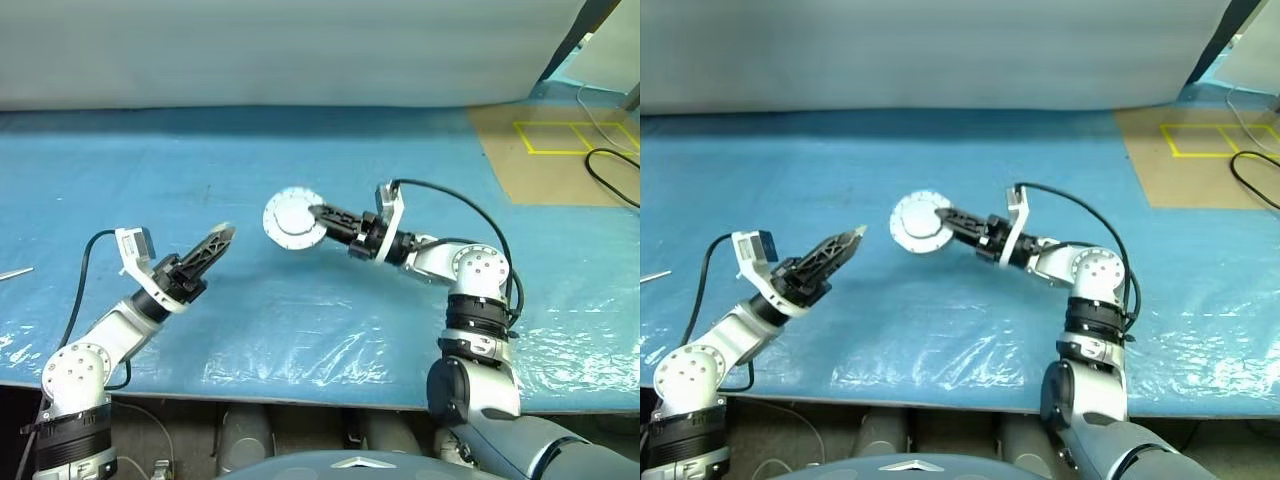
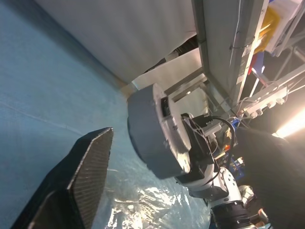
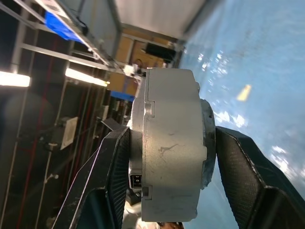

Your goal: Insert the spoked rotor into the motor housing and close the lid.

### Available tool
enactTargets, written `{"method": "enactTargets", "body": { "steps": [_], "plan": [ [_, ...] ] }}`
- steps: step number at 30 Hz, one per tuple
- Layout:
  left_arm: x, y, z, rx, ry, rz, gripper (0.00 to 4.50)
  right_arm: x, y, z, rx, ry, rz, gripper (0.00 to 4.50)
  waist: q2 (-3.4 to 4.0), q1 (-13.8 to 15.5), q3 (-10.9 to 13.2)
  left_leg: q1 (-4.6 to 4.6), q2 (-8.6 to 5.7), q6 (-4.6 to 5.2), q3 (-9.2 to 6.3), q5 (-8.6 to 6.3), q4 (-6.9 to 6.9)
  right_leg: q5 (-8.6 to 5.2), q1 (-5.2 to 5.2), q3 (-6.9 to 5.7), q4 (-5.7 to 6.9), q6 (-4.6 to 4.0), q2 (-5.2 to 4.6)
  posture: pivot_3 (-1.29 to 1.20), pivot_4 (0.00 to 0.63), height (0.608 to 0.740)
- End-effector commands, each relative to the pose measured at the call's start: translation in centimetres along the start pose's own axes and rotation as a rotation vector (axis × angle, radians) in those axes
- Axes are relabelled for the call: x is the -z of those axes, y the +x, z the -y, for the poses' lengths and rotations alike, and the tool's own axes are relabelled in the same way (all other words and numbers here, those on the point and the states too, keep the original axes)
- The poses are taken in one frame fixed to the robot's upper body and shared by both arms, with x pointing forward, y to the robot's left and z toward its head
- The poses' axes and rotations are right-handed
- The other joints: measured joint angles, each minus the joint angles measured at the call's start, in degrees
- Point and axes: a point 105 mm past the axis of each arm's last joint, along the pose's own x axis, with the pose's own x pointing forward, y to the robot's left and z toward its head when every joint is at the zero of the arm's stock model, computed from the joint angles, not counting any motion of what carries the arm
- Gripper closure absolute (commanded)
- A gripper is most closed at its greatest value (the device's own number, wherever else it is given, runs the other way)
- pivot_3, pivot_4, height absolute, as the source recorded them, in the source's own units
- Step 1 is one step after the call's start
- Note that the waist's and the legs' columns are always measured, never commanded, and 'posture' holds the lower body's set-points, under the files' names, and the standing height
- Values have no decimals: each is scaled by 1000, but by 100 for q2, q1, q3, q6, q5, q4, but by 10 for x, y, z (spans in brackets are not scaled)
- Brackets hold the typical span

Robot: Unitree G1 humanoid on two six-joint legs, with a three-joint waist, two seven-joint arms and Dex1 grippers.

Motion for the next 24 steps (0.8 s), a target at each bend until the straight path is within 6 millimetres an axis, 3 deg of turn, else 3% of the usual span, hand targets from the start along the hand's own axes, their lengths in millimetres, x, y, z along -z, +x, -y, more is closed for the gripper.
{"method": "enactTargets", "body": {
  "steps": [1, 6, 12, 17, 19, 24],
  "plan": [
    [-5, -4, 8, 57, -77, 58, 33, -10, 8, -29, -133, -10, 19, 2135, 0, 4, 0, -1, -1, 0, 0, 0, 0, 0, 0, 1, -1, 1, 0, 0, 150, 740],
    [4, 1, 18, 130, -187, 39, 33, -10, 12, -37, -160, -9, 0, 2135, 0, 13, 0, -4, -1, -1, -1, 0, 0, 2, 0, 1, -1, 3, 1, 0, 150, 740],
    [7, 2, 2, 84, -235, 104, 33, -10, 15, -40, -168, -10, -10, 2135, -3, 13, 1, -5, 0, -1, -2, 0, 1, 3, 0, 0, 0, 6, 3, 0, 150, 740],
    [22, 19, -12, 18, -236, 58, 33, -9, 17, -42, -171, -10, -15, 2135, -3, 14, 1, -5, 0, -1, -3, 0, 4, 5, 0, 1, 0, 10, 2, 0, 150, 740],
    [29, 27, -9, 46, -240, 18, 33, -8, 18, -42, -171, -11, -25, 2135, -4, 16, 1, -6, 1, -1, -4, 1, 5, 6, 1, 0, 2, 10, 3, 0, 150, 740],
    [24, 41, 9, 153, -239, 14, 33, -5, 19, -42, -165, -16, -43, 2135, -4, 11, 1, -8, -1, -2, -5, 1, 9, 8, 1, 0, 3, 13, 2, 0, 150, 740]
  ]
}}
